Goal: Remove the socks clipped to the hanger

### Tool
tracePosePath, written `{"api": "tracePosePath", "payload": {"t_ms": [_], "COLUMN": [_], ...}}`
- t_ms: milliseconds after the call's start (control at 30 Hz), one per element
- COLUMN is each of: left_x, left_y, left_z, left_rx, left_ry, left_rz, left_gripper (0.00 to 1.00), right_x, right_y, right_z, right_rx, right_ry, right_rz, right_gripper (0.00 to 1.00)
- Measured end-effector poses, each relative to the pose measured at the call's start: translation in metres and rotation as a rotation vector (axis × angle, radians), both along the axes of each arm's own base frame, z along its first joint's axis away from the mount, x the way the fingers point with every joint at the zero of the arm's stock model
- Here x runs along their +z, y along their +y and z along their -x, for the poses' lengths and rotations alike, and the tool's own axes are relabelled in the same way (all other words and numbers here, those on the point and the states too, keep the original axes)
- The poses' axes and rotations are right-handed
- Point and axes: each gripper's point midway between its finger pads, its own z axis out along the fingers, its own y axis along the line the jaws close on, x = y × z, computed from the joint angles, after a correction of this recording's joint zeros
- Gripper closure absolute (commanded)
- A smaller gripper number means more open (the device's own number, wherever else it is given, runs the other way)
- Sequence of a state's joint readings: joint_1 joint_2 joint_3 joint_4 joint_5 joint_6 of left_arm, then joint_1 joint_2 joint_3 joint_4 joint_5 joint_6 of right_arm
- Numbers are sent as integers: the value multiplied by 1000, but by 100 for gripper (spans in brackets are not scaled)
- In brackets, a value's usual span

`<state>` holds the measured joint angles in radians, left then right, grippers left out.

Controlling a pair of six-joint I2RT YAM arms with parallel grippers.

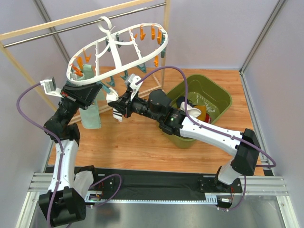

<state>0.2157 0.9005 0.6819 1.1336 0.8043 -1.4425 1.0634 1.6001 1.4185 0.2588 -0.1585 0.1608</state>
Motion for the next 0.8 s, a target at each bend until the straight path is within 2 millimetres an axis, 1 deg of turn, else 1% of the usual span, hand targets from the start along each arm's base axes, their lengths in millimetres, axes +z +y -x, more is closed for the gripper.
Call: {"api": "tracePosePath", "payload": {"t_ms": [167,367,433,500,600,633,733,800], "left_x": [5,2,0,-1,-2,-2,-3,-4], "left_y": [-1,1,1,1,2,2,2,2], "left_z": [8,3,1,-1,-2,-3,-3,-3], "left_rx": [27,34,39,42,48,51,65,78], "left_ry": [-24,-1,8,17,23,27,34,35], "left_rz": [-14,-15,-17,-19,-27,-31,-47,-61], "left_gripper": [100,100,100,100,100,100,100,100], "right_x": [0,-1,-7,-18,-40,-48,-69,-74], "right_y": [0,0,-2,-7,-21,-29,-59,-85], "right_z": [0,0,1,4,11,14,19,13], "right_rx": [0,0,0,0,-4,-13,-61,-122], "right_ry": [0,1,7,18,47,59,96,121], "right_rz": [0,1,12,32,83,103,166,197], "right_gripper": [100,100,100,100,100,100,100,99]}}
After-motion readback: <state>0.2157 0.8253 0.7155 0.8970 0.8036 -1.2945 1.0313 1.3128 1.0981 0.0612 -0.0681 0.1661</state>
